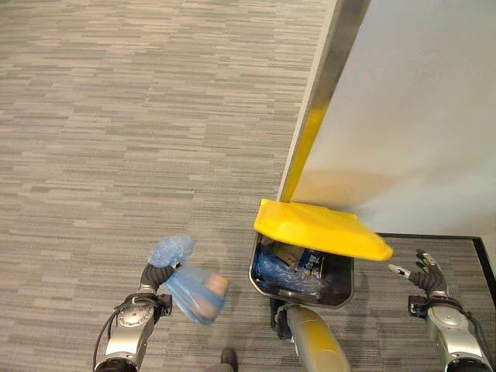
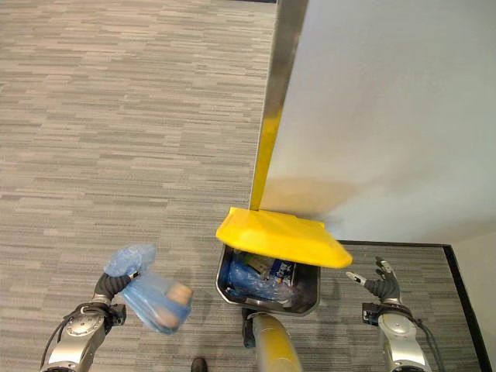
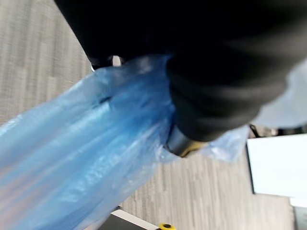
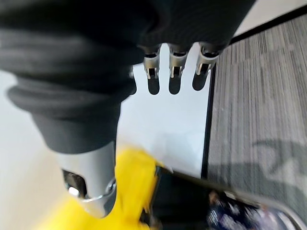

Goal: Gather garbage on tea table into small bin, then transfer packed bag to large trash can.

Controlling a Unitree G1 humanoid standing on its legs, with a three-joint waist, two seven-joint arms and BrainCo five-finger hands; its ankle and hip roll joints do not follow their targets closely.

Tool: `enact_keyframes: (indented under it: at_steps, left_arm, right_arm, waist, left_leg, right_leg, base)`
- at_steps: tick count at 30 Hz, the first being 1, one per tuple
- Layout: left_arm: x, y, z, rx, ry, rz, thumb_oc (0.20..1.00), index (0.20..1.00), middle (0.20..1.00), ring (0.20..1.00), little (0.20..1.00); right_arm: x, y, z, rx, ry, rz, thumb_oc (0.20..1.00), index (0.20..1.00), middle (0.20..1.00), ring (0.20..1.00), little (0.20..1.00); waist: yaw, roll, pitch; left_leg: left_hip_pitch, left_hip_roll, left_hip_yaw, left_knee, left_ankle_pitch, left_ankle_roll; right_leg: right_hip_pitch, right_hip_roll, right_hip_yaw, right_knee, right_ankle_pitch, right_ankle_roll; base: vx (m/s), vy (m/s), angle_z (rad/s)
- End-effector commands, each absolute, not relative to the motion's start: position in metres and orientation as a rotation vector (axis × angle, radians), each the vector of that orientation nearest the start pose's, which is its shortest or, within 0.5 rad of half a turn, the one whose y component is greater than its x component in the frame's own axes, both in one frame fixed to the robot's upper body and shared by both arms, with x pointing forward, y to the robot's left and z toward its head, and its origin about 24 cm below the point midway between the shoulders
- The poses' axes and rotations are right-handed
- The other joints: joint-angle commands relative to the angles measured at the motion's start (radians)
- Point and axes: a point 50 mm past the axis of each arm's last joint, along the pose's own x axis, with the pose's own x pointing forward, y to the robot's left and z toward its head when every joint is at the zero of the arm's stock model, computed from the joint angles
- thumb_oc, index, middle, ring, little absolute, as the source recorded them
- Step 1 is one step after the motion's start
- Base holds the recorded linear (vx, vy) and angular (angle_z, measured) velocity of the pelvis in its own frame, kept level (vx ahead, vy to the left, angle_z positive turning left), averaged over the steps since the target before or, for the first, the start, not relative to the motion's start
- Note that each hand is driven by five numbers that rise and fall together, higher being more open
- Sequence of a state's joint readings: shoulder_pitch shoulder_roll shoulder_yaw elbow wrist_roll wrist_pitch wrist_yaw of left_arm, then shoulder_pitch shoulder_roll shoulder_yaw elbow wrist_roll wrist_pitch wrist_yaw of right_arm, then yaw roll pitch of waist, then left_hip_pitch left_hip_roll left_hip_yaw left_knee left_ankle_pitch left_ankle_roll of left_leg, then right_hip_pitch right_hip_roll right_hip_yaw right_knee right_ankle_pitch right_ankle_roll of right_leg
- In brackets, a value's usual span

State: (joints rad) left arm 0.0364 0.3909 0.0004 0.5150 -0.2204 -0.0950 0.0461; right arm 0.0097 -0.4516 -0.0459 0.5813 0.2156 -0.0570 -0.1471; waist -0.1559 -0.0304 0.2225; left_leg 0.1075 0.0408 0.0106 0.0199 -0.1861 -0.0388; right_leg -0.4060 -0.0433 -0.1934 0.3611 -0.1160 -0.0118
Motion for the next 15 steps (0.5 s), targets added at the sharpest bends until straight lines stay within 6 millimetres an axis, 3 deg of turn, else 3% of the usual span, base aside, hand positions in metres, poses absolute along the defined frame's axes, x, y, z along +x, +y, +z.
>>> enact_keyframes:
  at_steps: [1,9,10,13,14,15]
  left_arm:
    - [0.211,0.274,-0.032,0.204,0.348,0.183,0.2,0.2,0.2,0.2,0.2]
    - [0.225,0.252,-0.027,0.215,0.311,0.077,0.2,0.2,0.2,0.2,0.2]
    - [0.225,0.252,-0.027,0.215,0.31,0.077,0.2,0.2,0.2,0.2,0.2]
    - [0.24,0.241,-0.016,0.217,0.252,0.028,0.2,0.2,0.2,0.2,0.2]
    - [0.24,0.241,-0.016,0.217,0.252,0.028,0.2,0.2,0.2,0.2,0.2]
    - [0.247,0.235,-0.009,0.215,0.214,0.004,0.2,0.2,0.2,0.2,0.2]
  right_arm:
    - [0.208,-0.278,-0.05,-0.25,0.473,-0.266,1.0,1.0,1.0,1.0,1.0]
    - [0.256,-0.219,-0.025,-0.274,0.32,-0.005,1.0,1.0,1.0,1.0,1.0]
    - [0.256,-0.219,-0.025,-0.274,0.32,-0.005,1.0,1.0,1.0,1.0,1.0]
    - [0.288,-0.192,0.008,-0.269,0.174,0.083,1.0,1.0,1.0,1.0,1.0]
    - [0.288,-0.192,0.008,-0.269,0.174,0.083,1.0,1.0,1.0,1.0,1.0]
    - [0.303,-0.18,0.024,-0.266,0.112,0.113,1.0,1.0,1.0,1.0,1.0]
  waist:
    - [0.016,-0.015,-0.043]
    - [0.05,-0.009,-0.034]
    - [0.049,-0.009,-0.033]
    - [0.07,-0.008,-0.022]
    - [0.07,-0.008,-0.022]
    - [0.08,-0.008,-0.016]
  left_leg:
    - [0.102,-0.126,-0.009,0.026,-0.158,0.05]
    - [0.106,-0.139,-0.026,0.035,-0.169,0.061]
    - [0.106,-0.139,-0.027,0.035,-0.17,0.061]
    - [0.094,-0.14,-0.032,0.047,-0.172,0.061]
    - [0.094,-0.14,-0.032,0.047,-0.172,0.061]
    - [0.087,-0.142,-0.035,0.054,-0.172,0.061]
  right_leg:
    - [-0.04,-0.043,0.003,-0.291,0.298,0.189]
    - [-0.031,-0.067,-0.012,-0.303,0.306,0.18]
    - [-0.031,-0.067,-0.013,-0.303,0.306,0.18]
    - [-0.032,-0.076,-0.027,-0.307,0.307,0.177]
    - [-0.032,-0.076,-0.027,-0.307,0.307,0.177]
    - [-0.032,-0.08,-0.03,-0.308,0.308,0.176]
  base:
    - [-0.01,0.027,-0.15]
    - [0.01,-0.001,0.04]
    - [0.01,-0.023,0.14]
    - [-0.01,-0.019,0.14]
    - [0.0,-0.014,0.17]
    - [0.0,-0.018,0.2]
